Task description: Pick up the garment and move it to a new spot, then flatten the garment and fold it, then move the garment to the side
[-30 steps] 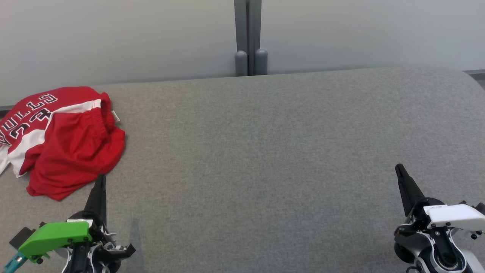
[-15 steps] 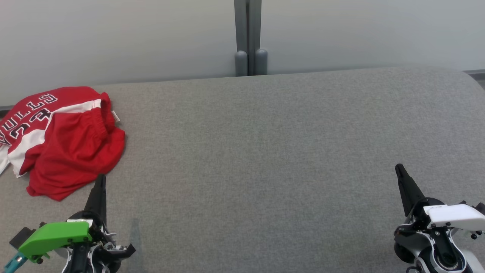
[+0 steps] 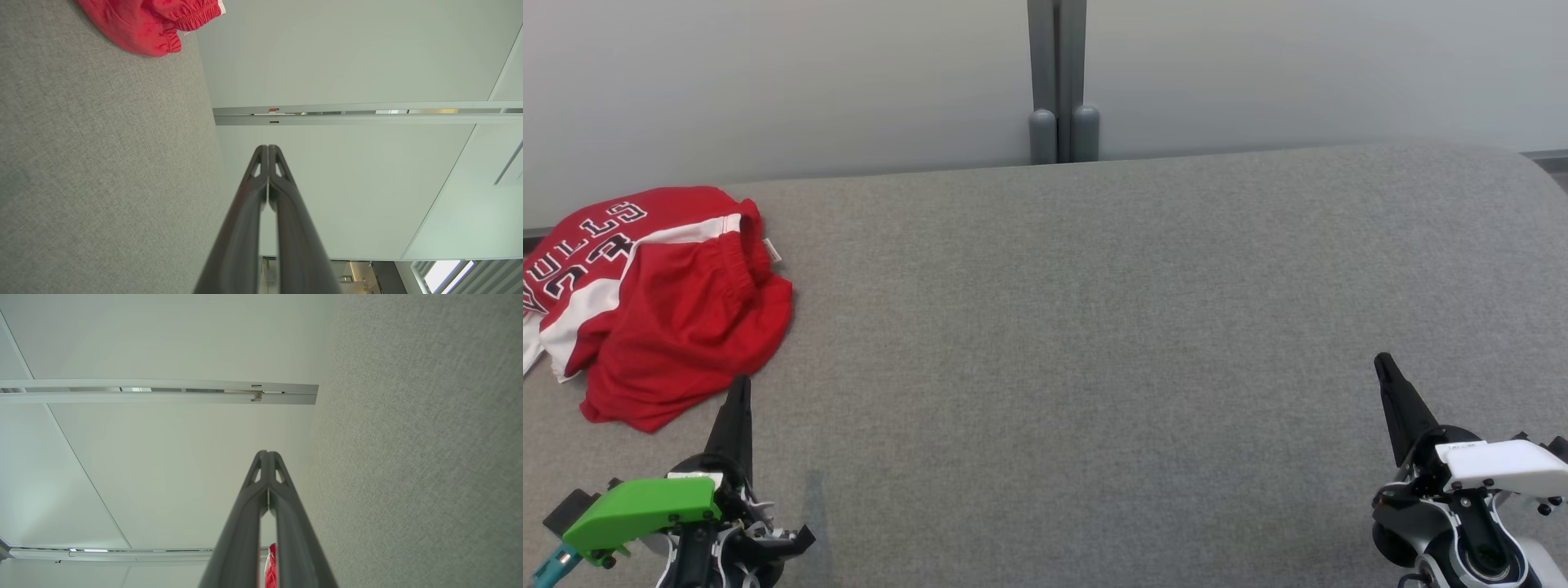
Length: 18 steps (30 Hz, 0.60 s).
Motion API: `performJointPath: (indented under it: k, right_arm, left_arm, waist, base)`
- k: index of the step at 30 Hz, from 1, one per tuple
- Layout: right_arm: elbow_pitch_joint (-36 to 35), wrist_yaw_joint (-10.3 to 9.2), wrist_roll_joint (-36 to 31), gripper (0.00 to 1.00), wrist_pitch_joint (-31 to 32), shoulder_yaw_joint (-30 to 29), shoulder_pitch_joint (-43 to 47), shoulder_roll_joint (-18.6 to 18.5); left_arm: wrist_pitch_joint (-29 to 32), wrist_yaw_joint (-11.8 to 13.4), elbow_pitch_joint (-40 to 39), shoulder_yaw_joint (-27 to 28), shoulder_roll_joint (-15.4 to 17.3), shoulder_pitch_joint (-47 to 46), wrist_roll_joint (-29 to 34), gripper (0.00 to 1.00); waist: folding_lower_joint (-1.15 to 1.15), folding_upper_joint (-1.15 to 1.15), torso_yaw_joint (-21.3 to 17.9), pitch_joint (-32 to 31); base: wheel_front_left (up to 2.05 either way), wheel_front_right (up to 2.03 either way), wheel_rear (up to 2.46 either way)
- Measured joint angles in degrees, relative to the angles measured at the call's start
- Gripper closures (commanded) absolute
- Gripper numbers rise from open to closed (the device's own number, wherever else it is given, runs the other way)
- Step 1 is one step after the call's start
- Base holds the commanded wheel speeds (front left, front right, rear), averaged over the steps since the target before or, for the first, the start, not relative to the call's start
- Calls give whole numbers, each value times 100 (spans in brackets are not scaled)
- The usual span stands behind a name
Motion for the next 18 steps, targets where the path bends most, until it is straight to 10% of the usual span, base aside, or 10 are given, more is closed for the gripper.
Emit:
performJointPath:
  k: [18]
  right_arm:
    - [-1, 0, 10, 100, -1, 13, 0, -8]
  left_arm:
    - [0, 0, 0, 0, 0, 0, 0, 100]
  waist:
    - [0, 0, 0, 0]
  base:
    - [0, 0, 0]
